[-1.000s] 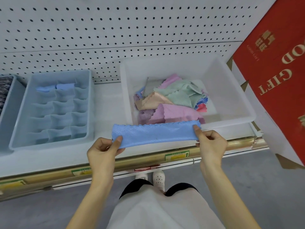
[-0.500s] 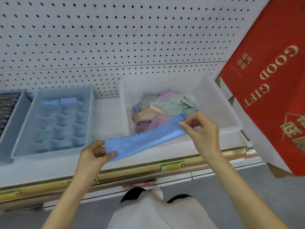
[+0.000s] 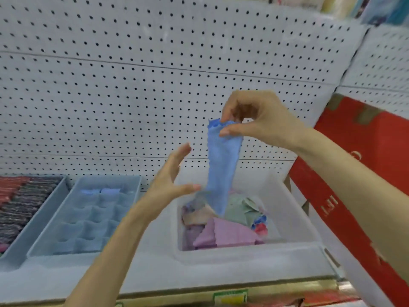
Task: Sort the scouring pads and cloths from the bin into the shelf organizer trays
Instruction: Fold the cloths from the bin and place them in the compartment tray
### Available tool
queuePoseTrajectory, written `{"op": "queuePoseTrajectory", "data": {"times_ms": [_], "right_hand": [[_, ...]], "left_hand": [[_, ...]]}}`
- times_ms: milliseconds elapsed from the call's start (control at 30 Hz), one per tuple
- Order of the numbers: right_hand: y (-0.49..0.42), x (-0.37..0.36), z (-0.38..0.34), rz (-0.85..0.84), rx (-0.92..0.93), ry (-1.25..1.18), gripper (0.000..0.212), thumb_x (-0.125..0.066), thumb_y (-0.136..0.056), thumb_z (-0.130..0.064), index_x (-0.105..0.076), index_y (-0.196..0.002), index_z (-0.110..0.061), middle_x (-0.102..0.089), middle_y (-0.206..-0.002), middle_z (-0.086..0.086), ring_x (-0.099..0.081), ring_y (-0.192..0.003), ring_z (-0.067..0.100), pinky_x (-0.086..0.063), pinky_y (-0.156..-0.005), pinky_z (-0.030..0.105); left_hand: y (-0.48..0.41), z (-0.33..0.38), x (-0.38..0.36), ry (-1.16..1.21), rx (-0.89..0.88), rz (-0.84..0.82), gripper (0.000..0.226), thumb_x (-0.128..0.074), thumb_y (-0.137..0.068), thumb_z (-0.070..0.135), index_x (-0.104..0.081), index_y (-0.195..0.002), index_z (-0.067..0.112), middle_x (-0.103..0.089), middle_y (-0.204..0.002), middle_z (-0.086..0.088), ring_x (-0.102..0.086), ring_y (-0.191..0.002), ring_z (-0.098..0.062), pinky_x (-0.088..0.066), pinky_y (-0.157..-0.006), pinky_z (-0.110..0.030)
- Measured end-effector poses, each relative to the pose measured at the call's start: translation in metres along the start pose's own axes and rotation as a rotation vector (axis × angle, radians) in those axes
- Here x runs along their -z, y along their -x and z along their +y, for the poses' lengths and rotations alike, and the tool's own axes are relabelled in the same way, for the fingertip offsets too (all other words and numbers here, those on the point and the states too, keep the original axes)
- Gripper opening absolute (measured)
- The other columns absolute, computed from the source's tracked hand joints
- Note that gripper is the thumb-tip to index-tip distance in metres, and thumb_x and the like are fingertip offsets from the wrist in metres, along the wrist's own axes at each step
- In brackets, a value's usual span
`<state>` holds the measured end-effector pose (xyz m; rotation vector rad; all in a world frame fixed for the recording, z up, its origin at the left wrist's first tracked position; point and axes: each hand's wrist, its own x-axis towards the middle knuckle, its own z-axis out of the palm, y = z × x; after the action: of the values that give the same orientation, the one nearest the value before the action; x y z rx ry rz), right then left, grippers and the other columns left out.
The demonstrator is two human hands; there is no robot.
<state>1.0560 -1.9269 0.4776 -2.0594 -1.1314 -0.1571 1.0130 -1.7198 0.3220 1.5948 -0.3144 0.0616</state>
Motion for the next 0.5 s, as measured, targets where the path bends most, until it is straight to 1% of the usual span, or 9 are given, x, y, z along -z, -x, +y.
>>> {"op": "queuePoseTrajectory", "data": {"times_ms": [33, 67, 133, 167, 200, 267, 333, 400, 500], "right_hand": [[-0.004, 0.005, -0.003, -0.026, 0.011, 0.015, 0.020, -0.076, -0.073, -0.009, -0.061, -0.076, -0.022, -0.061, -0.075, -0.012, -0.052, -0.066, 0.017, -0.048, -0.068, 0.037], [-0.008, 0.010, -0.006, -0.043, 0.025, 0.024, 0.019, -0.076, -0.073, -0.011, -0.061, -0.077, -0.022, -0.061, -0.076, -0.010, -0.053, -0.067, 0.023, -0.048, -0.068, 0.040], [-0.013, 0.021, -0.009, -0.064, 0.053, 0.029, 0.017, -0.076, -0.074, -0.014, -0.061, -0.078, -0.021, -0.061, -0.077, -0.006, -0.053, -0.071, 0.032, -0.047, -0.068, 0.042], [-0.015, 0.028, -0.011, -0.068, 0.065, 0.032, 0.016, -0.076, -0.074, -0.017, -0.061, -0.079, -0.021, -0.060, -0.077, -0.004, -0.053, -0.071, 0.034, -0.047, -0.067, 0.042], [-0.016, 0.034, -0.012, -0.069, 0.076, 0.036, 0.016, -0.076, -0.074, -0.019, -0.061, -0.080, -0.022, -0.060, -0.078, -0.004, -0.053, -0.070, 0.033, -0.047, -0.067, 0.041], [-0.016, 0.046, -0.012, -0.065, 0.082, 0.036, 0.020, -0.078, -0.075, -0.016, -0.060, -0.082, -0.022, -0.059, -0.079, -0.002, -0.052, -0.067, 0.023, -0.046, -0.065, 0.036], [-0.014, 0.056, -0.010, -0.053, 0.059, 0.011, 0.025, -0.079, -0.075, -0.007, -0.059, -0.083, -0.020, -0.059, -0.077, -0.005, -0.052, -0.067, 0.010, -0.046, -0.063, 0.024], [-0.010, 0.064, -0.005, -0.045, 0.024, -0.047, 0.024, -0.078, -0.073, -0.007, -0.060, -0.084, -0.018, -0.059, -0.074, -0.009, -0.052, -0.065, 0.003, -0.045, -0.063, 0.015], [-0.003, 0.072, 0.007, -0.029, -0.020, -0.120, 0.023, -0.076, -0.074, -0.005, -0.061, -0.086, -0.018, -0.059, -0.077, -0.005, -0.050, -0.068, 0.011, -0.045, -0.064, 0.016]], "left_hand": [[-0.013, 0.016, -0.006, 0.065, -0.056, -0.086, 0.095, -0.077, -0.064, 0.025, -0.031, -0.146, 0.031, -0.041, -0.148, 0.015, -0.032, -0.139, 0.000, -0.026, -0.114, -0.028], [-0.025, 0.033, -0.015, 0.115, -0.089, -0.157, 0.094, -0.076, -0.064, 0.020, -0.031, -0.146, 0.026, -0.045, -0.146, 0.011, -0.037, -0.138, -0.005, -0.030, -0.112, -0.029], [-0.041, 0.059, -0.034, 0.168, -0.071, -0.256, 0.081, -0.075, -0.062, 0.018, -0.043, -0.136, 0.024, -0.058, -0.133, 0.006, -0.053, -0.125, -0.012, -0.044, -0.099, -0.030], [-0.045, 0.066, -0.043, 0.192, -0.043, -0.307, 0.071, -0.074, -0.063, 0.018, -0.049, -0.130, 0.025, -0.063, -0.128, 0.004, -0.058, -0.121, -0.015, -0.048, -0.095, -0.031], [-0.047, 0.068, -0.051, 0.219, -0.017, -0.364, 0.063, -0.073, -0.065, 0.017, -0.054, -0.125, 0.024, -0.067, -0.123, 0.001, -0.061, -0.117, -0.019, -0.051, -0.092, -0.032], [-0.047, 0.065, -0.065, 0.266, 0.050, -0.443, 0.050, -0.072, -0.067, 0.017, -0.060, -0.116, 0.017, -0.072, -0.111, -0.004, -0.068, -0.102, -0.022, -0.055, -0.085, -0.032], [-0.044, 0.061, -0.071, 0.260, 0.115, -0.416, 0.040, -0.075, -0.066, 0.015, -0.066, -0.105, 0.011, -0.074, -0.098, -0.006, -0.071, -0.086, -0.020, -0.056, -0.075, -0.028], [-0.043, 0.057, -0.071, 0.214, 0.136, -0.347, 0.028, -0.074, -0.068, 0.009, -0.066, -0.095, 0.009, -0.075, -0.086, 0.000, -0.071, -0.077, -0.014, -0.054, -0.069, -0.023], [-0.043, 0.056, -0.064, 0.205, 0.145, -0.319, 0.021, -0.068, -0.072, 0.005, -0.066, -0.092, 0.010, -0.073, -0.083, 0.004, -0.070, -0.076, -0.011, -0.053, -0.068, -0.021]]}}
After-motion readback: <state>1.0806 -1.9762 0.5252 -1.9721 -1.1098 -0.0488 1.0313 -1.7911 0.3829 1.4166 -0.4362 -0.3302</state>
